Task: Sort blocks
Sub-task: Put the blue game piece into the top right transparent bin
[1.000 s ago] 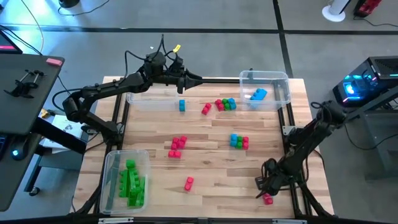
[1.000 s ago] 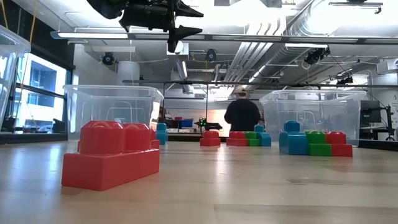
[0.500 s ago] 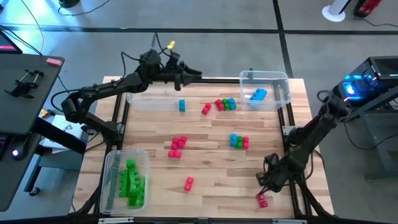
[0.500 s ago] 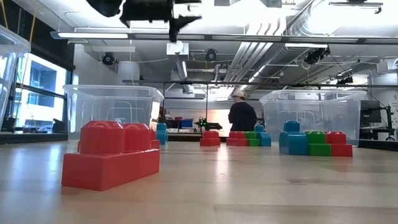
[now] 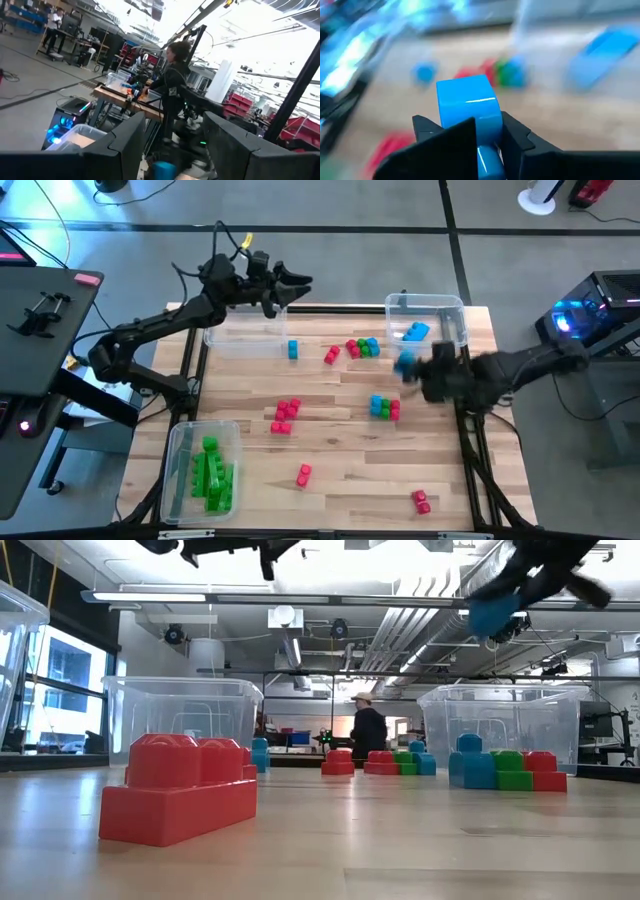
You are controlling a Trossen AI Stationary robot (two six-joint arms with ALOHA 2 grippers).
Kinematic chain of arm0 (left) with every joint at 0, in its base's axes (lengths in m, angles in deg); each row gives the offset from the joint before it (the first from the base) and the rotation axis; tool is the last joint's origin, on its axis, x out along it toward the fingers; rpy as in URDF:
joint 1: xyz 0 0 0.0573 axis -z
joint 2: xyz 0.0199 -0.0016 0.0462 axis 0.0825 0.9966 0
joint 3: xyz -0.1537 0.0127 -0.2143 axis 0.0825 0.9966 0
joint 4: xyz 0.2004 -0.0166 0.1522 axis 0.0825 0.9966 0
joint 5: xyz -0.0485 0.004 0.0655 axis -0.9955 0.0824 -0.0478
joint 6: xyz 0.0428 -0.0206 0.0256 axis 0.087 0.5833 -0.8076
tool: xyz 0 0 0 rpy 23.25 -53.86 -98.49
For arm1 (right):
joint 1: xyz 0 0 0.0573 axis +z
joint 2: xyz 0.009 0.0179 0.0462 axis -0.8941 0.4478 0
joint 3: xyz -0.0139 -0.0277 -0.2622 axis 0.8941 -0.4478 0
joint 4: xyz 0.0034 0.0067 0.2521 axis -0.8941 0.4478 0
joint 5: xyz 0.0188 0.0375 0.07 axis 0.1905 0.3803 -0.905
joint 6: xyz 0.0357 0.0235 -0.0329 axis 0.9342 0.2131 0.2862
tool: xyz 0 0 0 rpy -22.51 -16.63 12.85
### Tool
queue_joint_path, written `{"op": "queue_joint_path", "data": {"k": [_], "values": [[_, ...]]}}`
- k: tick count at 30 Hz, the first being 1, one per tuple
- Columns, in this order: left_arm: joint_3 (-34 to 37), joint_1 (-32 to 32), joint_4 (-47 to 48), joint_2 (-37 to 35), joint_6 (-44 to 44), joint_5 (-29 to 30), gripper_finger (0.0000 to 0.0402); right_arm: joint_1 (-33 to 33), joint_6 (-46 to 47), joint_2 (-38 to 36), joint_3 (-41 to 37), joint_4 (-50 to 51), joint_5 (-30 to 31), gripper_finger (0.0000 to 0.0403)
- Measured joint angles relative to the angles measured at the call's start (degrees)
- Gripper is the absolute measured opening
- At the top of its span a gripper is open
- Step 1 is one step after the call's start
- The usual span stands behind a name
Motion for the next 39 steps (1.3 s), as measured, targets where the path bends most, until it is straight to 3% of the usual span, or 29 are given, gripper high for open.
{"op": "queue_joint_path", "data": {"k": [4,8,12,15,23,28,34,39], "values": [[0.0,-0.3,0.1,-0.6,0.0,-0.1,0.0184,-17.8,-9.9,-0.1,-0.5,-0.7,0.2,0.0005],[0.0,-0.3,0.2,-0.7,0.0,-2.0,0.0184,-33.3,-19.3,2.4,-0.5,-5.5,-5.3,0.0006],[0.0,-0.3,0.2,-0.7,0.1,-3.5,0.0184,-43.3,-29.3,6.0,-0.5,-10.9,-11.3,0.0018],[0.0,-0.3,0.1,-0.7,0.1,-4.7,0.0184,-48.3,-34.3,8.4,-0.5,-14.2,-17.4,0.0052],[0.0,-1.1,0.0,-2.1,0.1,-9.4,0.0184,-53.7,-43.9,10.1,3.0,-15.2,-23.9,0.0185],[0.0,-2.3,0.0,-4.7,0.1,-10.1,0.0184,-55.3,-52.6,10.1,10.2,-18.3,-25.0,0.0222],[0.0,-2.6,0.0,-6.7,0.1,-10.0,0.0184,-55.3,-60.8,17.7,19.7,-21.7,-31.1,0.0195],[0.0,-2.6,0.1,-6.7,3.0,-9.7,0.0184,-53.1,-71.5,31.1,27.9,-18.9,-35.8,0.0091]]}}
